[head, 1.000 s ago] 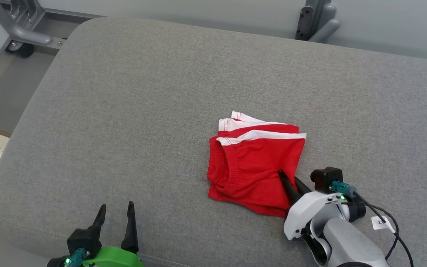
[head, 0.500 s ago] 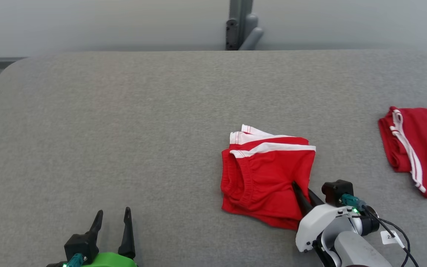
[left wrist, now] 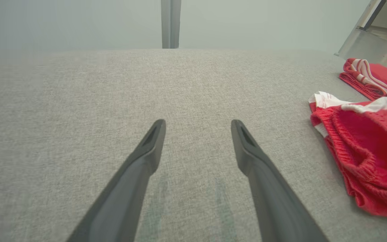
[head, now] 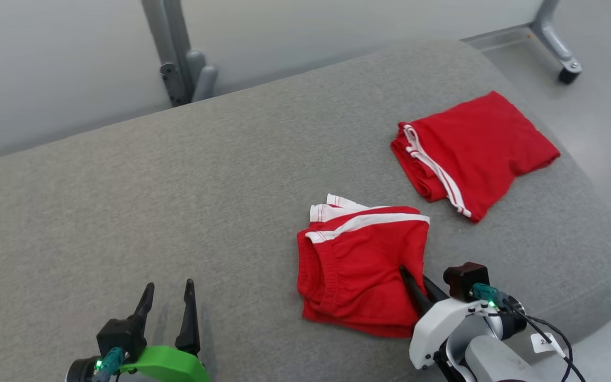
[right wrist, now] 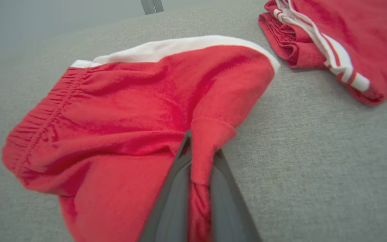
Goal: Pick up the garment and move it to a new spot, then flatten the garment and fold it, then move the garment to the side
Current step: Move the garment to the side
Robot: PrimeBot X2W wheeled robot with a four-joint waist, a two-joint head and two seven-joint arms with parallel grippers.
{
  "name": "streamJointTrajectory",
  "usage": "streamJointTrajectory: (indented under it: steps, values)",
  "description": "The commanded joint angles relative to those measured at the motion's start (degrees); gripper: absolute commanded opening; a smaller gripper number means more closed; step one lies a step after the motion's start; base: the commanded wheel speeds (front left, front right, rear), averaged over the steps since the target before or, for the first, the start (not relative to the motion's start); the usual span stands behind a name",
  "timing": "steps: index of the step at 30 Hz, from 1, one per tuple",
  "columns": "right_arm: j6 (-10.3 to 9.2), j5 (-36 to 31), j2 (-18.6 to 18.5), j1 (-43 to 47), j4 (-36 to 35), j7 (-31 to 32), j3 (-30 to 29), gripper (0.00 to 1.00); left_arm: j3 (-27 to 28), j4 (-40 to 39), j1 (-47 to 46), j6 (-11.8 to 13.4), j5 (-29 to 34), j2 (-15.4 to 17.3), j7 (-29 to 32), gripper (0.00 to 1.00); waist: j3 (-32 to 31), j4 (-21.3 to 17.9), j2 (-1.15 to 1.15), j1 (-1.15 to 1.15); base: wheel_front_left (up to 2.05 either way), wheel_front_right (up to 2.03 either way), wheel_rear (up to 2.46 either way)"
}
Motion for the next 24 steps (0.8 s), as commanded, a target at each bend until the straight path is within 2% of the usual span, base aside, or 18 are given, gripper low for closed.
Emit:
streamJointTrajectory:
  steps: [1, 7, 14, 18, 24]
  values:
    - [-0.10, 0.3, -0.2, -0.5, 0.0, -0.1, 0.1, 0.00, 0.0, 0.0, -0.5, -0.2, 0.3, 0.2, -0.2, 1.00, 0.1, -7.0, 0.00, 0.00, 0.00, 0.00, 0.00]
    - [-0.10, 0.4, -0.1, -1.4, 0.2, -0.1, 0.3, 0.00, -1.0, 0.1, -1.7, -0.8, 1.2, 0.2, -0.2, 1.00, 1.9, -6.1, 0.00, 0.00, 0.00, 0.00, 0.00]
    - [-0.10, -2.9, -1.3, -5.8, 0.7, -0.1, -0.2, 0.00, -0.3, 0.5, -3.3, -1.3, 2.5, 0.3, -0.2, 1.00, 5.0, -1.1, 0.00, 0.00, 0.00, 0.00, 0.00]
    - [-0.10, -4.3, -3.7, -10.6, 1.1, -0.1, 2.1, 0.00, 0.5, 0.6, -4.1, -1.7, 3.4, 0.3, -0.2, 1.00, 6.5, 2.1, 0.00, 0.00, 0.00, 0.00, 0.00]
    - [-0.10, -4.4, -9.5, -18.9, 4.2, 0.6, 5.3, 0.00, 1.0, 0.2, -4.8, -1.8, 3.4, 0.2, -0.2, 1.00, 7.7, 6.5, 0.00, 0.00, 0.00, 0.00, 0.00]
